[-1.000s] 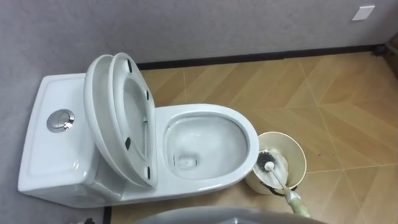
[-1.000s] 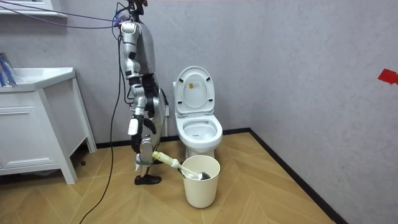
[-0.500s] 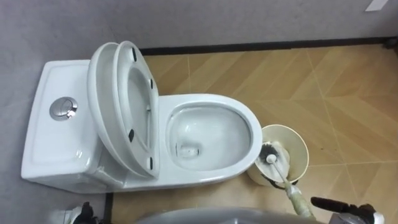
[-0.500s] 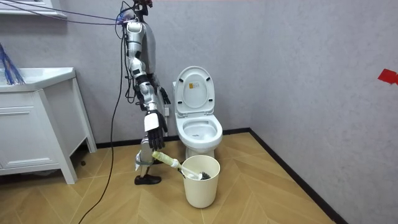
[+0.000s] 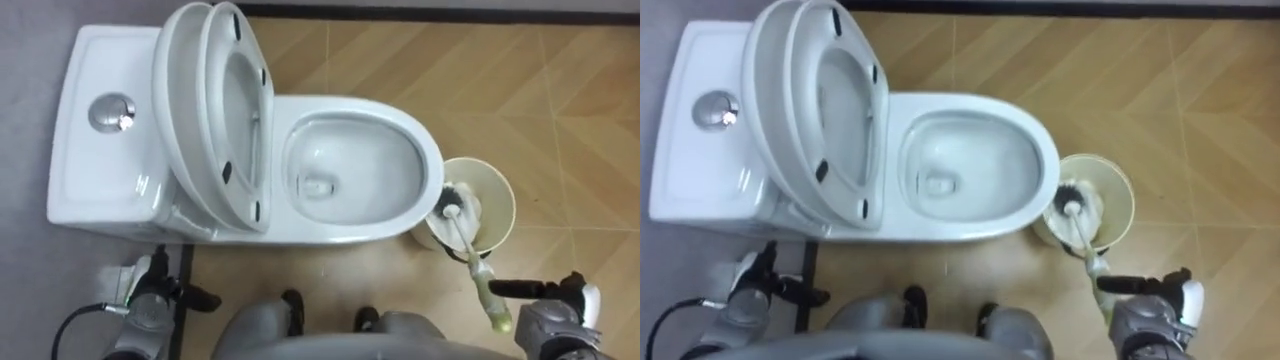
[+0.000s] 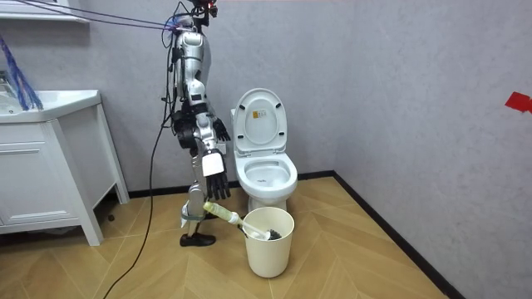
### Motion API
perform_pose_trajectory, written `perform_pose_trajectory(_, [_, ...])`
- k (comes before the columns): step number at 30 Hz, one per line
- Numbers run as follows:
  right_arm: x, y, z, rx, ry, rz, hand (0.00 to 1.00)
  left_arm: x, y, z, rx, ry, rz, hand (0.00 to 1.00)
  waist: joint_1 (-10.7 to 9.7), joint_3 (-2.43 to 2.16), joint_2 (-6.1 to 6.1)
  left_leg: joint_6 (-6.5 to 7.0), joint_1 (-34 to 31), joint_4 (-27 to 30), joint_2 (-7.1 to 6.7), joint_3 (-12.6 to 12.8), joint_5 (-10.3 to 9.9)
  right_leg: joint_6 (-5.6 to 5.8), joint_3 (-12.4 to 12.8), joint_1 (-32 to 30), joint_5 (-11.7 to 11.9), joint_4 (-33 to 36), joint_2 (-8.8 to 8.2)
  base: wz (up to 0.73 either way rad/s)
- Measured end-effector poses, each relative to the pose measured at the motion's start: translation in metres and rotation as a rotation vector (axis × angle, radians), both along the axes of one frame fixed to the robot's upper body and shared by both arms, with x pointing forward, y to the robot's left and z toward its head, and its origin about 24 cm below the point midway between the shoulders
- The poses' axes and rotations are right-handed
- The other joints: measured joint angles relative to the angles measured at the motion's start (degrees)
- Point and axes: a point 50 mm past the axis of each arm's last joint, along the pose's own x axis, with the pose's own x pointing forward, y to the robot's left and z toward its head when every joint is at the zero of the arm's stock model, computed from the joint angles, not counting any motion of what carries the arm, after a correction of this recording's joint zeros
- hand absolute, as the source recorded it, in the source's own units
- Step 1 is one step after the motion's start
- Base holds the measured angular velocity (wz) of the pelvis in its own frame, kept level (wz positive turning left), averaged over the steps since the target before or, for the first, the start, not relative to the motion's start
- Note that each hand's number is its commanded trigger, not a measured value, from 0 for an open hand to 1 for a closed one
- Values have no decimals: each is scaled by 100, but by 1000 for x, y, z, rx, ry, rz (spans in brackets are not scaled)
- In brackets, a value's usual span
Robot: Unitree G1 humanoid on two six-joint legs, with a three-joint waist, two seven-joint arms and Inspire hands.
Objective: Brush toilet
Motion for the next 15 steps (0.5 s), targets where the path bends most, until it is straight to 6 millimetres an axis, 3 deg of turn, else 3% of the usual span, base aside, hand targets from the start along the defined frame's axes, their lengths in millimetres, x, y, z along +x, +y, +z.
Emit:
perform_pose_trajectory(3, [21, -4, 8, -10, -33, 9, 0, 24, -8, 6, -5, -56, -33, 0, 30, 45, 57, 59, -564, 210, 7, -8, 42, -13, -94, -619, -20, 409, -58, 0])
perform_pose_trajectory(7, [45, -12, 21, -26, -94, 1, 0, 51, -16, 15, -1, -106, -80, 0, 138, 110, 1, 121, -1044, 261, -23, 60, 202, -16, -30, -1301, -30, 804, -185, -7])
perform_pose_trajectory(11, [66, -12, 32, -32, -138, 40, 0, 72, -23, 25, -21, -168, -76, 0, 154, 124, 11, 152, -1604, 318, -33, 112, 370, -7, 41, -1956, 5, 1016, -208, 0])
perform_pose_trajectory(15, [73, -13, 36, -49, -141, 74, 0, 84, -28, 31, -44, -207, -78, 0, 147, 141, 36, 161, -2004, 442, -112, 87, 457, -24, 27, -2429, -44, 1363, -313, 8])
